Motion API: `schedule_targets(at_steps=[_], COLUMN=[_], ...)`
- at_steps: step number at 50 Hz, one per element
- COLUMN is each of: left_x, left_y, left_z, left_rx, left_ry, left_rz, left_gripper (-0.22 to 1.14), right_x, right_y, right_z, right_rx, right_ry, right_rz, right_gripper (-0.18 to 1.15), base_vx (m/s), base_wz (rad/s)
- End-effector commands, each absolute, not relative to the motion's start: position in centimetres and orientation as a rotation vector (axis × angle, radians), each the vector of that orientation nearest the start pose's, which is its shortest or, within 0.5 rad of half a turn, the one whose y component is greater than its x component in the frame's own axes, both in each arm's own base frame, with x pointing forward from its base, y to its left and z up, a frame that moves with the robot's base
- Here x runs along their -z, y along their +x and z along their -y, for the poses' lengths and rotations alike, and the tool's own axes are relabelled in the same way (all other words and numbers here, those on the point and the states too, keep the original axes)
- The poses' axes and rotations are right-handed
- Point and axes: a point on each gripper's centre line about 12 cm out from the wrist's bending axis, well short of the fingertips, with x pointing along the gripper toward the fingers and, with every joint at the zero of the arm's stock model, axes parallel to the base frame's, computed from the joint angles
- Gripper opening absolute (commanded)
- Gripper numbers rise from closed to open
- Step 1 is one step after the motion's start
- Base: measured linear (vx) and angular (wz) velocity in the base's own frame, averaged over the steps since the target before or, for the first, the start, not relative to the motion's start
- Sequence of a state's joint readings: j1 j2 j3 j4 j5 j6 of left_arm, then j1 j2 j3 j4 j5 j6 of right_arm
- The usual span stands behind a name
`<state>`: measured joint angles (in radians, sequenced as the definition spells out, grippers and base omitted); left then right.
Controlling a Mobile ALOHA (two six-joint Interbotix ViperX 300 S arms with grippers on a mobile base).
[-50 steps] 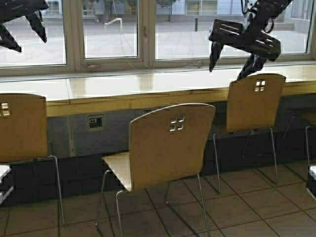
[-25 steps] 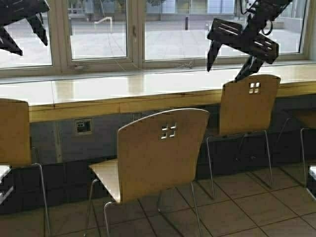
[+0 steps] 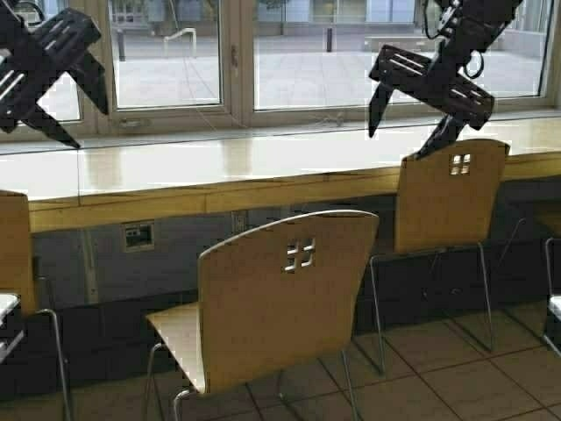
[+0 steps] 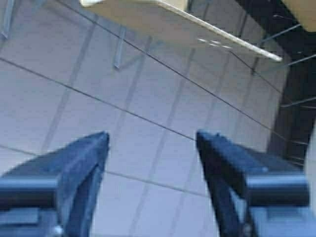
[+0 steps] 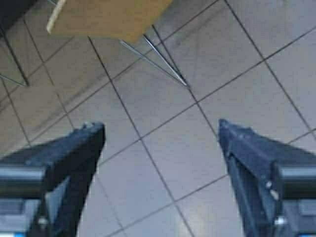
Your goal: Push the chairs under the table
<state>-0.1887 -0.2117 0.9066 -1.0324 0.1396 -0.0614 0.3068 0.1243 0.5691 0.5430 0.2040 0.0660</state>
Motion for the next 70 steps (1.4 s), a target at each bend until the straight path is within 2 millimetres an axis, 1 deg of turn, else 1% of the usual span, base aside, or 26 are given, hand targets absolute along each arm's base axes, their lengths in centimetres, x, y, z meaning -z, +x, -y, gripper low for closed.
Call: schedule_targets(at_steps=[1, 5, 8, 13, 15, 19, 24, 28, 33, 36, 43, 53, 62, 70], left_x=[-14.8, -13.1, -11.9, -10.1, -9.2, -7.6, -5.3, -4.0, -3.1, -2.6, -1.5, 0.3, 2.5, 3.8], left_y=[32.1, 32.8, 33.3, 33.7, 33.8, 33.5, 32.6, 32.6, 33.2, 33.2, 33.3, 34.0, 34.2, 35.1], left_z=[11.3, 13.0, 13.8, 15.3, 15.9, 16.9, 17.6, 17.9, 18.2, 18.5, 18.5, 19.1, 19.6, 20.6], left_rx=[-0.141, -0.181, -0.219, -0.278, -0.308, -0.368, -0.446, -0.499, -0.533, -0.558, -0.626, -0.665, -0.711, -0.711], left_ry=[-1.078, -1.116, -1.14, -1.188, -1.21, -1.247, -1.268, -1.301, -1.332, -1.35, -1.4, -1.414, -1.414, -1.423], left_rz=[-0.911, -0.942, -0.951, -0.976, -0.986, -1.01, -1.051, -1.065, -1.065, -1.067, -1.06, -1.067, -1.084, -1.09], left_gripper=[0.89, 0.89, 0.89, 0.89, 0.89, 0.89, 0.89, 0.89, 0.89, 0.89, 0.89, 0.89, 0.89, 0.89], right_x=[-15.6, -16.1, -16.3, -15.4, -14.8, -12.9, -10.5, -8.9, -7.6, -7.0, -6.0, -4.6, -2.5, -0.9], right_y=[39.5, 40.3, 40.8, 41.5, 41.8, 42.1, 42.0, 41.8, 42.0, 42.1, 42.7, 43.4, 44.2, 45.2], right_z=[-13.9, -14.2, -14.5, -14.7, -14.6, -14.8, -15.2, -15.3, -15.3, -15.3, -15.5, -15.6, -15.8, -16.0], right_rx=[-0.117, -0.109, -0.102, -0.078, -0.066, -0.047, -0.025, 0.0, 0.026, 0.034, 0.046, 0.07, 0.091, 0.101], right_ry=[0.538, 0.593, 0.632, 0.688, 0.698, 0.706, 0.725, 0.757, 0.77, 0.77, 0.78, 0.796, 0.803, 0.81], right_rz=[-0.898, -0.885, -0.88, -0.899, -0.909, -0.956, -1.04, -1.081, -1.09, -1.097, -1.103, -1.106, -1.125, -1.131], right_gripper=[1.0, 1.0, 1.0, 1.0, 1.0, 1.0, 1.0, 1.0, 1.0, 1.0, 1.0, 1.0, 1.0, 1.0], base_vx=[0.24, 0.24, 0.23, 0.23, 0.24, 0.25, 0.24, 0.23, 0.22, 0.2, 0.19, 0.16, 0.11, 0.11], base_wz=[-0.03, -0.01, 0.01, -0.02, -0.03, -0.02, -0.02, -0.05, -0.04, -0.03, -0.01, 0.03, 0.03, 0.03])
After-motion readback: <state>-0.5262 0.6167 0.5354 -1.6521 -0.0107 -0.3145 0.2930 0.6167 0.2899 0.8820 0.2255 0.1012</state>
